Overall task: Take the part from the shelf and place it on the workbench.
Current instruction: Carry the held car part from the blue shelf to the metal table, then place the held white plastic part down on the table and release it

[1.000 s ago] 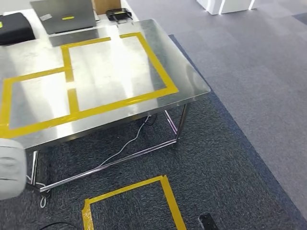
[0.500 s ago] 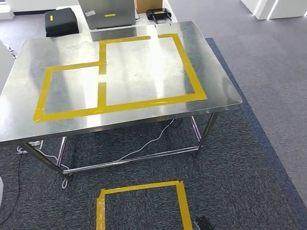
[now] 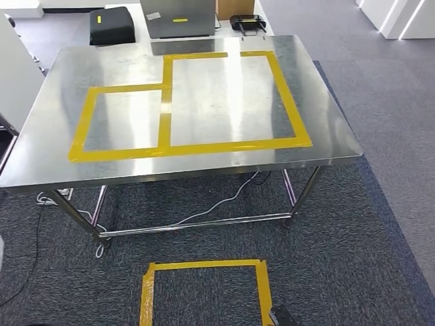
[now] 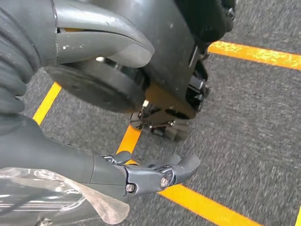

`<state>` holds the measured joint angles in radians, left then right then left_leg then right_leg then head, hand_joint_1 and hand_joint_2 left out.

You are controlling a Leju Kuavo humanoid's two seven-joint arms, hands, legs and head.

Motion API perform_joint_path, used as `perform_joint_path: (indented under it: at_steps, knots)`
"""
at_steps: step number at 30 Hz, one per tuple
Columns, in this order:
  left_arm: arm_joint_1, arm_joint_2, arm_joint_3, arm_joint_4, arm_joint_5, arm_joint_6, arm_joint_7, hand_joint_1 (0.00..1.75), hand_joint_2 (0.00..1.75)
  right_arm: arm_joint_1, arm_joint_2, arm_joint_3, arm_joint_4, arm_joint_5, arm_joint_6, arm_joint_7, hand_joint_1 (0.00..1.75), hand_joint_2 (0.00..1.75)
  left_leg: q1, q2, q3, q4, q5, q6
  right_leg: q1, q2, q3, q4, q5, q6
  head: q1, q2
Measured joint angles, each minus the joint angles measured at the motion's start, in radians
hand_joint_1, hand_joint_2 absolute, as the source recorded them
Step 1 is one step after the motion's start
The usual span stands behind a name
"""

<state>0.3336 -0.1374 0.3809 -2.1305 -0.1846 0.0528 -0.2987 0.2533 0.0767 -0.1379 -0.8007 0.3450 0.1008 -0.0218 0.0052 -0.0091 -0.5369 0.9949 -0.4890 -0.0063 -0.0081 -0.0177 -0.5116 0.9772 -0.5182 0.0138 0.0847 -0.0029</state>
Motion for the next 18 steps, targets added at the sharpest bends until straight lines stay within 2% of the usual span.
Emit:
perform_joint_path:
  at_steps: [9,18]
  knots:
    - [-0.029,0.086,-0.118,0.035,0.000,0.032,0.031,1.75,1.75,-0.026,-0.015,0.043,0.035,-0.018,0.006,-0.006,0.00,1.75,-0.005,0.001,0.000,0.002,-0.003,0.009,-0.004,0.001,0.003,-0.005,0.002,0.013,0.000,0.000]
    - [-0.062,0.151,-0.212,0.070,0.000,0.077,0.067,1.75,1.75,-0.045,-0.041,0.113,0.061,-0.099,-0.010,-0.022,0.00,1.75,-0.002,0.001,0.000,0.003,-0.002,0.009,-0.002,0.001,0.007,-0.003,0.002,0.015,0.000,0.000]
